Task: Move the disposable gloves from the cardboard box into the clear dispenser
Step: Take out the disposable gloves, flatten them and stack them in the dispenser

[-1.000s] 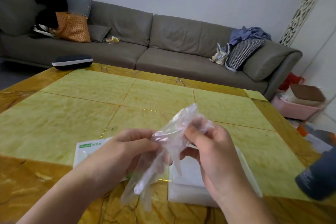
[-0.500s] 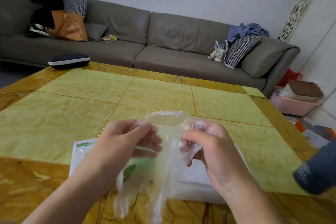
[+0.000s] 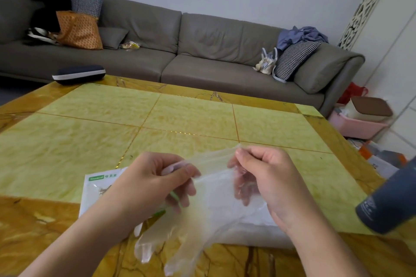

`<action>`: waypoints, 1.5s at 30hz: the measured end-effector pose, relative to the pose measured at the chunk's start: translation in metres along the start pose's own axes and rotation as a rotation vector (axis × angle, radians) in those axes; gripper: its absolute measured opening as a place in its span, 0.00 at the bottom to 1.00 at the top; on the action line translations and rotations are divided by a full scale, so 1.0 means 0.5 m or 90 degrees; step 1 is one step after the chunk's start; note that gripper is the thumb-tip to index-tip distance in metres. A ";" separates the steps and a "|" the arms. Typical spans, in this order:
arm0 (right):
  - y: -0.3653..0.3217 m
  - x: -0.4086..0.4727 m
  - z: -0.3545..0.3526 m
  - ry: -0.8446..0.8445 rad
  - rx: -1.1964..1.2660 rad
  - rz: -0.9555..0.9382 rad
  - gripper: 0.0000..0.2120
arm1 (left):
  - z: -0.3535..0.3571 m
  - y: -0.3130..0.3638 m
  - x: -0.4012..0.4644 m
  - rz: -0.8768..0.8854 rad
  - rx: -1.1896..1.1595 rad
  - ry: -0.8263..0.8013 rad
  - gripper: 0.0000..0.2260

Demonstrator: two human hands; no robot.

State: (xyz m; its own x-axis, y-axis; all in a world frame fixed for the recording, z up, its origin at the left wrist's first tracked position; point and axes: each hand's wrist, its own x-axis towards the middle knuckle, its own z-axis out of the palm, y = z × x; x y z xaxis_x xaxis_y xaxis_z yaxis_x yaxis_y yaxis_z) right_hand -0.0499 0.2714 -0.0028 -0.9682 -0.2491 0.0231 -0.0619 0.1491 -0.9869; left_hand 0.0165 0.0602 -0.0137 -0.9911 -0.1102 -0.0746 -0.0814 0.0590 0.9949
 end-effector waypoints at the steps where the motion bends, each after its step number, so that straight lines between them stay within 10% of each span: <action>1: 0.003 -0.001 -0.002 0.003 -0.003 -0.002 0.15 | 0.004 -0.001 0.002 0.004 -0.001 0.011 0.10; 10: 0.023 0.014 -0.125 0.249 -0.077 0.010 0.13 | 0.028 0.030 -0.009 0.319 0.403 0.311 0.06; 14: 0.050 0.018 -0.134 0.218 -0.135 0.062 0.15 | 0.111 0.062 -0.020 0.504 0.519 0.179 0.07; 25: 0.092 0.018 -0.147 0.195 -0.540 0.062 0.20 | 0.249 -0.035 0.077 0.033 0.745 -0.171 0.14; 37: 0.063 0.006 -0.131 0.205 -0.783 0.086 0.11 | 0.238 -0.035 0.125 -0.041 0.805 -0.263 0.22; 45: 0.045 -0.017 -0.077 -0.096 -0.761 -0.006 0.03 | 0.243 -0.032 0.126 -0.020 0.826 -0.296 0.17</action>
State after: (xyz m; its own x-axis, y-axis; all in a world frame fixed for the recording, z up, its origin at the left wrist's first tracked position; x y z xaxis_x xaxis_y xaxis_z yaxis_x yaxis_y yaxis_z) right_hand -0.0525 0.3139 -0.0190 -0.9333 -0.3524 -0.0684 -0.3314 0.9191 -0.2131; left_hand -0.0572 0.1727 -0.0428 -0.9099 0.1948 -0.3662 0.1113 0.9651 0.2368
